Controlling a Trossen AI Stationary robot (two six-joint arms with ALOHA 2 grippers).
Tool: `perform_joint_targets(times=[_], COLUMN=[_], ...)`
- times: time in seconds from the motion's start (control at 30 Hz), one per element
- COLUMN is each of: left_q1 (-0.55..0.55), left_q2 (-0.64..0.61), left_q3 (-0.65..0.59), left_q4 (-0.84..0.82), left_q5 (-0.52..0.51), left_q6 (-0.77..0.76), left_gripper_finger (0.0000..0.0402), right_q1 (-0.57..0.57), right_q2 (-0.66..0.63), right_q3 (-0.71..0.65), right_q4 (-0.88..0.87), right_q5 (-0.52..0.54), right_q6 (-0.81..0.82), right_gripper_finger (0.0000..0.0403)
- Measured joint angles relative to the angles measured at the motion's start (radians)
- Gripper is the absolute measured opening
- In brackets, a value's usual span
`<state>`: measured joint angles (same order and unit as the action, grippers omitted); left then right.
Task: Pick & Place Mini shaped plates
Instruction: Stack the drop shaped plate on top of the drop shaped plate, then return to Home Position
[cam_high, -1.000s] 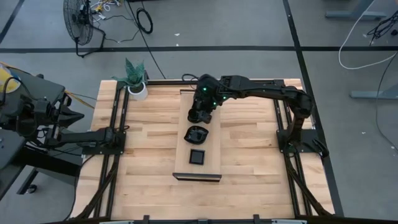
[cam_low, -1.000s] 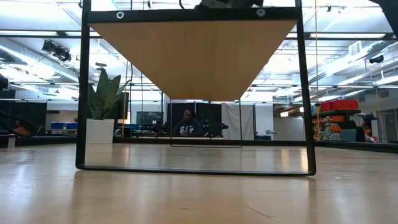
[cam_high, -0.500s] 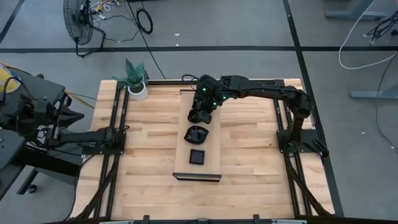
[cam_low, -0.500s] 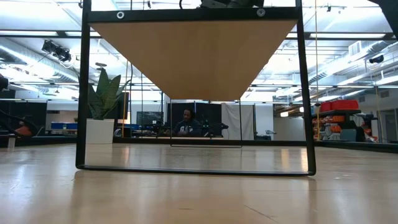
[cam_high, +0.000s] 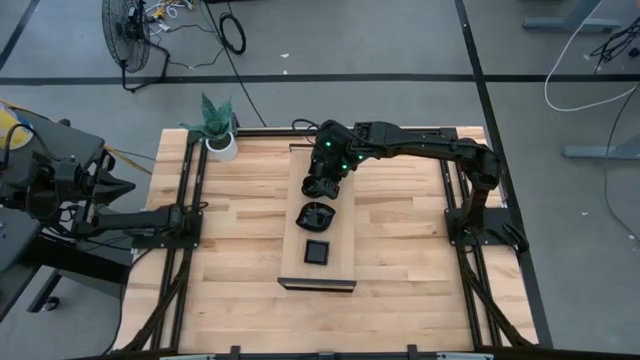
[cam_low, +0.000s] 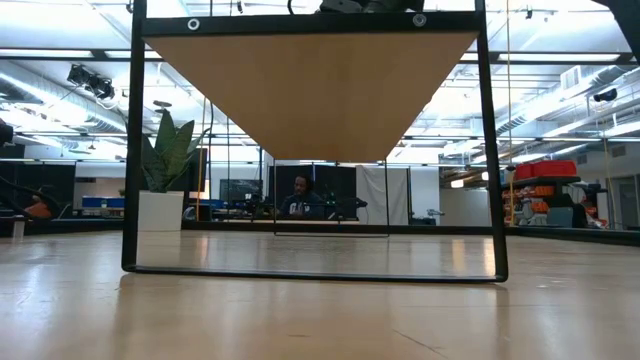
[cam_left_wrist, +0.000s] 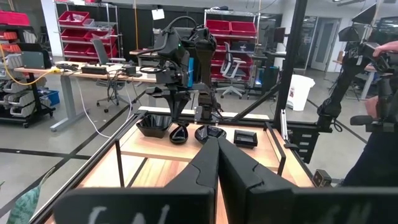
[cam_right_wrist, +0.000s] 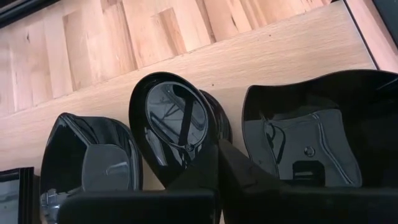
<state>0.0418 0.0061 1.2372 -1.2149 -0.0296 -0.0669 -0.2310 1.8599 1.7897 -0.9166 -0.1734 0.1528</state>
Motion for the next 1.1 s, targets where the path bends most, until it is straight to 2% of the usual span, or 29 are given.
perform_joint_targets(times=[0.37, 0.87, 1.1], left_q1=[0.0, 0.0, 0.0], left_q2=[0.0, 0.0, 0.0], left_q3=[0.0, 0.0, 0.0], left_q4=[0.0, 0.0, 0.0], left_q5=[0.0, 0.0, 0.0], left_q6=[0.0, 0.001, 0.001], left_gripper_finger=[0.0014, 0.0014, 0.0014], right_q1=[0.0, 0.0, 0.011], right_q2=[0.0, 0.0, -0.002], right_q3=[0.0, 0.0, 0.0], right_q4=[0.0, 0.019, 0.021], right_q5=[-0.002, -0.002, -0.002], right_q6=[-0.003, 0.003, -0.03], right_gripper_finger=[0.0026, 0.0104, 0.0118])
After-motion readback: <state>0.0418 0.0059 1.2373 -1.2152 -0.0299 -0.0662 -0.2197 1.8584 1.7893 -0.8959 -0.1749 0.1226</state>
